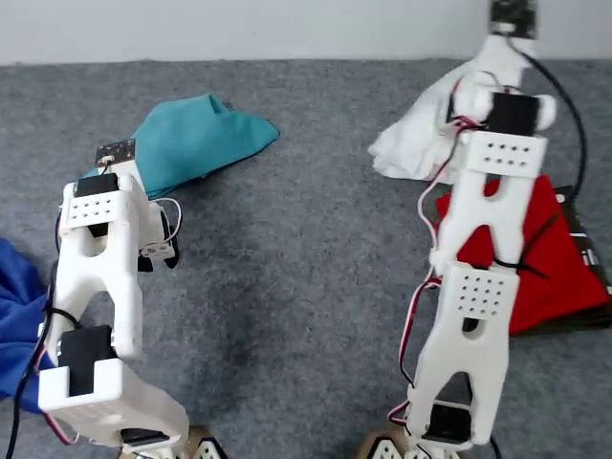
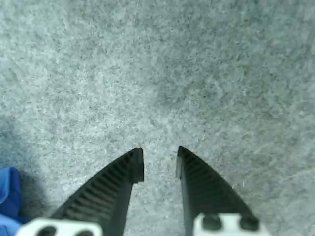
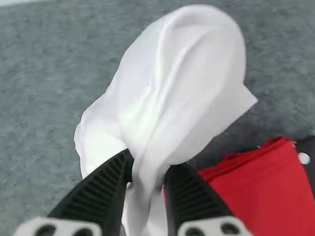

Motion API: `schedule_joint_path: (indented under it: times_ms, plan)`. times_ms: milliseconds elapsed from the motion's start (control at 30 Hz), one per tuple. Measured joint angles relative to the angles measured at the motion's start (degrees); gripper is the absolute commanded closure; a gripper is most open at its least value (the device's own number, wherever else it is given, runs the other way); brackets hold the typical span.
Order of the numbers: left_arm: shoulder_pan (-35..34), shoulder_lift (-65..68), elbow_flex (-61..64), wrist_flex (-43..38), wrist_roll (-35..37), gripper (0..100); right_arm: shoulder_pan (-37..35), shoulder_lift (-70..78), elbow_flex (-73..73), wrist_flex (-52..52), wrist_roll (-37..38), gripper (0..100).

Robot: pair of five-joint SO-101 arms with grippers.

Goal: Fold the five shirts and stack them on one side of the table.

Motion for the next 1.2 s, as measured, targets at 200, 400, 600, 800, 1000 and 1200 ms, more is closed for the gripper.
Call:
schedule_joint_path:
  times_ms: [200, 400, 600, 800, 1000, 1200]
  plan:
    - [0.0, 0.0, 0.0, 0.0, 0.0, 88, 5.7, 0.0, 4.6, 0.0, -0.8, 98.7]
    - [0.0, 0.0, 0.0, 0.0, 0.0, 88, 7.2, -5.7, 15.5, 0.0, -2.1, 98.7]
    - [0.0, 0.0, 0.0, 0.0, 0.0, 88, 9.8, -17.0, 27.6, 0.0, -3.0, 98.7]
    - [0.0, 0.0, 0.0, 0.0, 0.0, 88, 12.3, -27.8, 38.5, 0.0, -3.0, 98.7]
    - [0.0, 0.0, 0.0, 0.0, 0.0, 88, 16.4, -32.6, 47.8, 0.0, -3.2, 98.7]
    - [0.0, 0.0, 0.0, 0.0, 0.0, 88, 22.2, -32.9, 52.6, 0.0, -2.8, 98.7]
